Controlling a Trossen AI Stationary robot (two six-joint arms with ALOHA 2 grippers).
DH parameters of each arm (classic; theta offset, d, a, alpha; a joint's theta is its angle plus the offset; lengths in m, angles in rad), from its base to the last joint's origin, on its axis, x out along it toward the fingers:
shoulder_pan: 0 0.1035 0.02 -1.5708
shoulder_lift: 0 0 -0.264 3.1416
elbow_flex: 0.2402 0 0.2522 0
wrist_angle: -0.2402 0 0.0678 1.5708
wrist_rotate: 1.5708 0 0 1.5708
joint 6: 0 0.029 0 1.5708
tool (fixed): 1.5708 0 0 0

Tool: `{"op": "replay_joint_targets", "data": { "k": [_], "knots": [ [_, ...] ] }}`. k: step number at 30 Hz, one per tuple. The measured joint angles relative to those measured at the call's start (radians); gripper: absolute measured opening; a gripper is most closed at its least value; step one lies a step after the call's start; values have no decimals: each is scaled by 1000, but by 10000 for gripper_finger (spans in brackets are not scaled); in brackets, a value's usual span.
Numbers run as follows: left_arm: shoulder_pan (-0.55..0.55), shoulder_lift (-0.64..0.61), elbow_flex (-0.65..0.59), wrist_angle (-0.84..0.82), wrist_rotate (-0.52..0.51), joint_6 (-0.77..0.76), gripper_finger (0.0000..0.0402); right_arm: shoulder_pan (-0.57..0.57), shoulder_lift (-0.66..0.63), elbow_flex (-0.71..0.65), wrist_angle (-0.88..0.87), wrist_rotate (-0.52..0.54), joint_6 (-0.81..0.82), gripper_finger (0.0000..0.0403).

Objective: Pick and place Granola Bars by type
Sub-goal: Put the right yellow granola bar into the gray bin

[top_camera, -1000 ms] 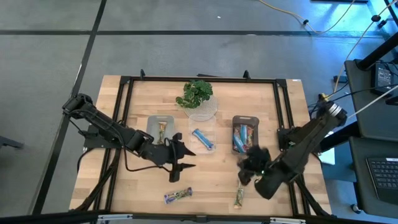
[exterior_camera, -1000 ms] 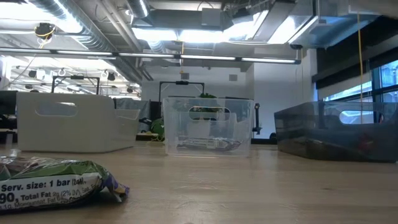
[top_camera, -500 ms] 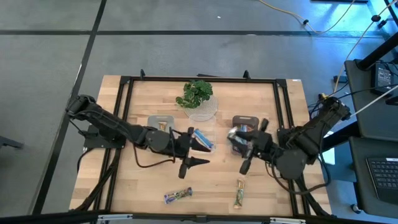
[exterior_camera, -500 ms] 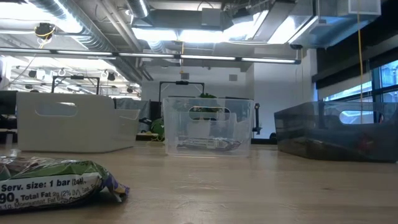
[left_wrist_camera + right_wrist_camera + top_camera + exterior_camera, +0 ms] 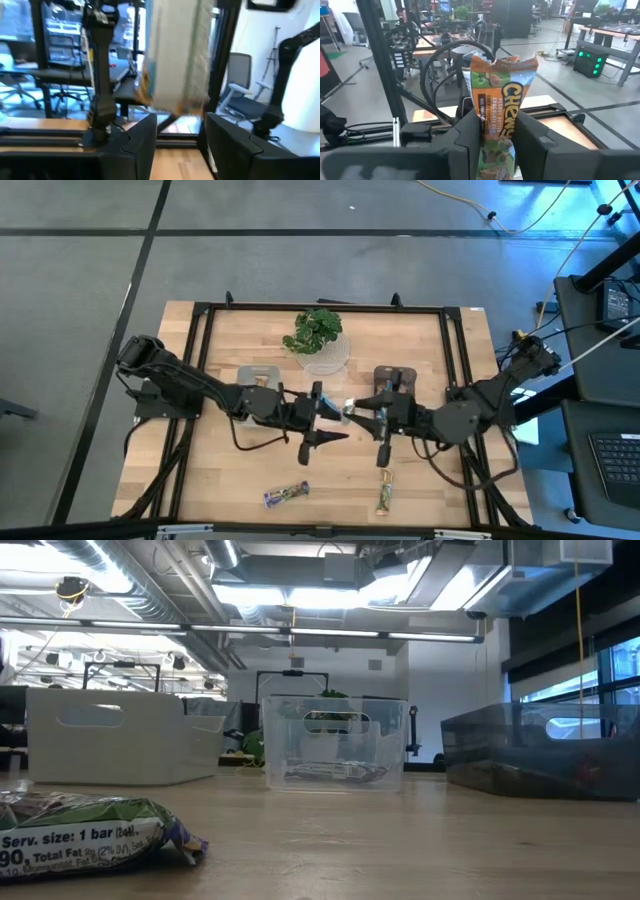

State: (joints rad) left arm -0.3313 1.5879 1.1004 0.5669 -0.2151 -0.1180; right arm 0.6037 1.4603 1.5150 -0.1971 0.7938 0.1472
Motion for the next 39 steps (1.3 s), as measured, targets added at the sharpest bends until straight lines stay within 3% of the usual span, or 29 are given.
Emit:
{"op": "replay_joint_targets", "data": {
  "k": [16,23,28,39],
  "knots": [
    [0,-1,0,34,-3,35,144,-31,47,0,-2,-109,57,103],
    [0,-3,0,26,-10,64,144,-31,47,0,-3,-110,54,103],
    [-1,-6,0,10,-73,93,145,-31,48,0,0,-107,53,103],
    [-1,-6,0,6,-78,98,144,-32,48,0,-10,-107,52,103]
  ]
}}
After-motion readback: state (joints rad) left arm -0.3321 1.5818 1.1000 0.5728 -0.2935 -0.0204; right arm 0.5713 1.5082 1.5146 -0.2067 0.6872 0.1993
